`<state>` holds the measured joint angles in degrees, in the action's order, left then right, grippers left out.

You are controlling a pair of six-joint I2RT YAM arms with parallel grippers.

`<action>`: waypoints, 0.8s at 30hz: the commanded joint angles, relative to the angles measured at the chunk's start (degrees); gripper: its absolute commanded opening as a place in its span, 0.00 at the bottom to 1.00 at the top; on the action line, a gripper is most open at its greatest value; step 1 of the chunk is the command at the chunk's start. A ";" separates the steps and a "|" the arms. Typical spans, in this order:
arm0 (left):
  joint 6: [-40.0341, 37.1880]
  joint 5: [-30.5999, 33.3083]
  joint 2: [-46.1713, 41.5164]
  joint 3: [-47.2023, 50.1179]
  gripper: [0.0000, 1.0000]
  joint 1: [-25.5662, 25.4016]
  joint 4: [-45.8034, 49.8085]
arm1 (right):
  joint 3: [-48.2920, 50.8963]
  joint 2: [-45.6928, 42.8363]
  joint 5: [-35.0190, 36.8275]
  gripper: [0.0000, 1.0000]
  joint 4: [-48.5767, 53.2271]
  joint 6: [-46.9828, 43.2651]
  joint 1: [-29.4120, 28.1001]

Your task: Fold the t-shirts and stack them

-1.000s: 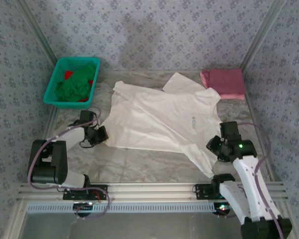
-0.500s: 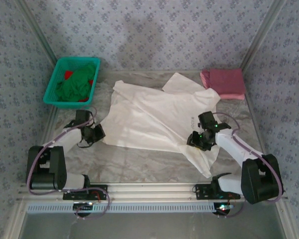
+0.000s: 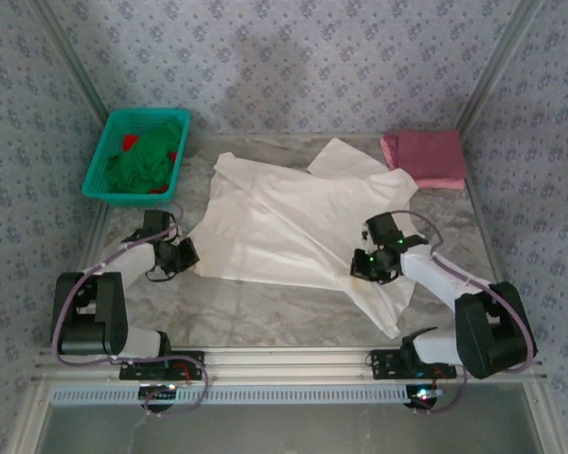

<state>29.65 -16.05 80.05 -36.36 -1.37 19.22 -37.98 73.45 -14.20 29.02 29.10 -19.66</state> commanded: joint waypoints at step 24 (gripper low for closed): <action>-0.92 1.31 0.35 0.82 0.00 0.57 -1.04 | -2.73 -0.39 -0.01 0.00 4.36 -0.41 1.32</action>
<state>29.43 -15.86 81.69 -36.23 -1.34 17.76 -38.37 76.03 -13.96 30.65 28.91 -17.80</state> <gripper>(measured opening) 0.039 0.067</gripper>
